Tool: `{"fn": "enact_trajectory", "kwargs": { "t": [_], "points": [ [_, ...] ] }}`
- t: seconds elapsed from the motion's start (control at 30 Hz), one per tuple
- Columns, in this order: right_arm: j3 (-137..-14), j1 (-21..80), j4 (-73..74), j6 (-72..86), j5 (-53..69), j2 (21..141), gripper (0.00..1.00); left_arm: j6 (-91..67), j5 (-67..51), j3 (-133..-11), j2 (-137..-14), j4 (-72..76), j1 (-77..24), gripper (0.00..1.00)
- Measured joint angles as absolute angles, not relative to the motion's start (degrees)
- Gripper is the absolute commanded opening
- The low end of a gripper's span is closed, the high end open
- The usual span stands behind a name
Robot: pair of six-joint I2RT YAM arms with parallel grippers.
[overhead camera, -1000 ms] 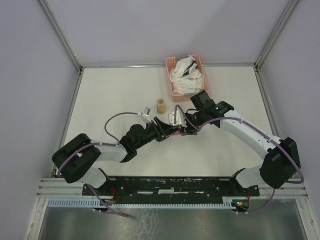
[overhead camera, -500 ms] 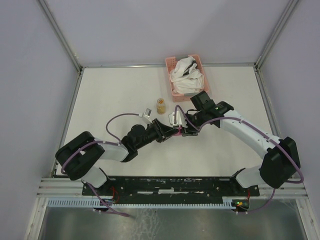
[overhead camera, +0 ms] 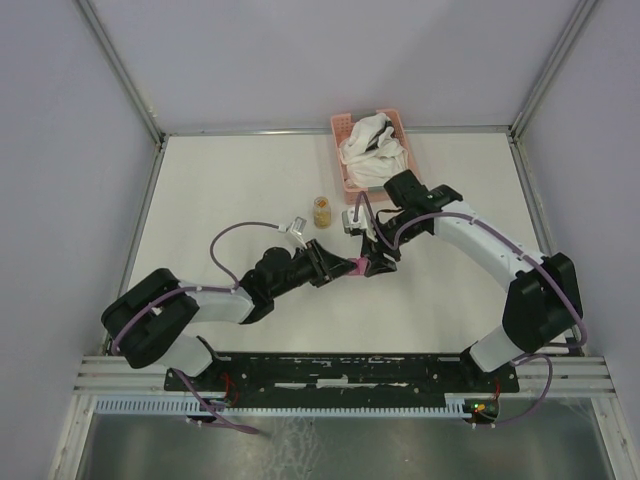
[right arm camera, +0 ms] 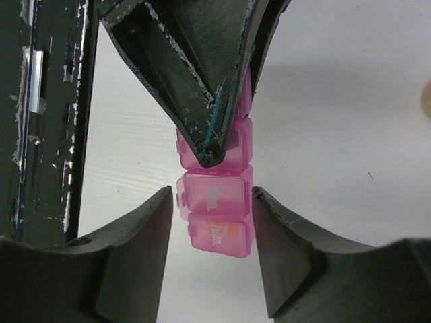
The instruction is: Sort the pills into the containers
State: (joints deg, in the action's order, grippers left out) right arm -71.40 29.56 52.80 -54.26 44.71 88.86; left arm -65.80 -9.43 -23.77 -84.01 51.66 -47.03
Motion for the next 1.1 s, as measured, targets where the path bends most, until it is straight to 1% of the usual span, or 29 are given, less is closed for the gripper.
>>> {"fn": "enact_trajectory", "kwargs": {
  "t": [0.07,0.17,0.3,0.37,0.5,0.53,0.7,0.87,0.97,1.1],
  "points": [
    [-71.57,29.39,53.28,-53.63,45.19,89.03,0.70,-64.97,-9.65,-23.81,-83.99,50.59,-47.07,0.03],
    [-71.88,28.95,53.01,-51.62,44.93,89.03,0.74,-64.34,-9.89,-23.81,-83.99,49.10,-47.07,0.03],
    [-71.83,27.57,50.96,-48.66,42.89,88.20,0.74,-64.01,-10.37,-23.81,-83.99,48.88,-47.09,0.03],
    [-71.37,26.85,49.06,-47.33,41.32,86.80,0.75,-64.01,-10.68,-23.81,-83.99,48.90,-47.09,0.03],
    [-70.06,26.26,47.99,-48.25,41.65,83.57,0.85,-64.07,-10.66,-23.79,-83.99,48.99,-47.11,0.03],
    [-69.19,26.48,47.46,-48.90,42.54,82.70,0.86,-64.18,-10.63,-23.75,-83.99,49.15,-47.11,0.03],
    [-64.49,30.20,45.71,-50.65,43.03,79.88,0.87,-67.68,-10.11,-22.98,-84.42,51.57,-47.11,0.03],
    [-62.72,32.45,42.35,-51.29,39.77,79.88,0.87,-71.85,-10.02,-21.89,-86.70,56.10,-47.11,0.03],
    [-61.43,33.32,40.73,-51.57,36.88,79.88,0.85,-73.60,-10.11,-21.76,-88.14,58.06,-47.11,0.03],
    [-61.12,34.15,39.35,-51.96,34.06,79.88,0.82,-74.83,-10.20,-21.67,-88.58,59.64,-47.11,0.03]
  ]
}}
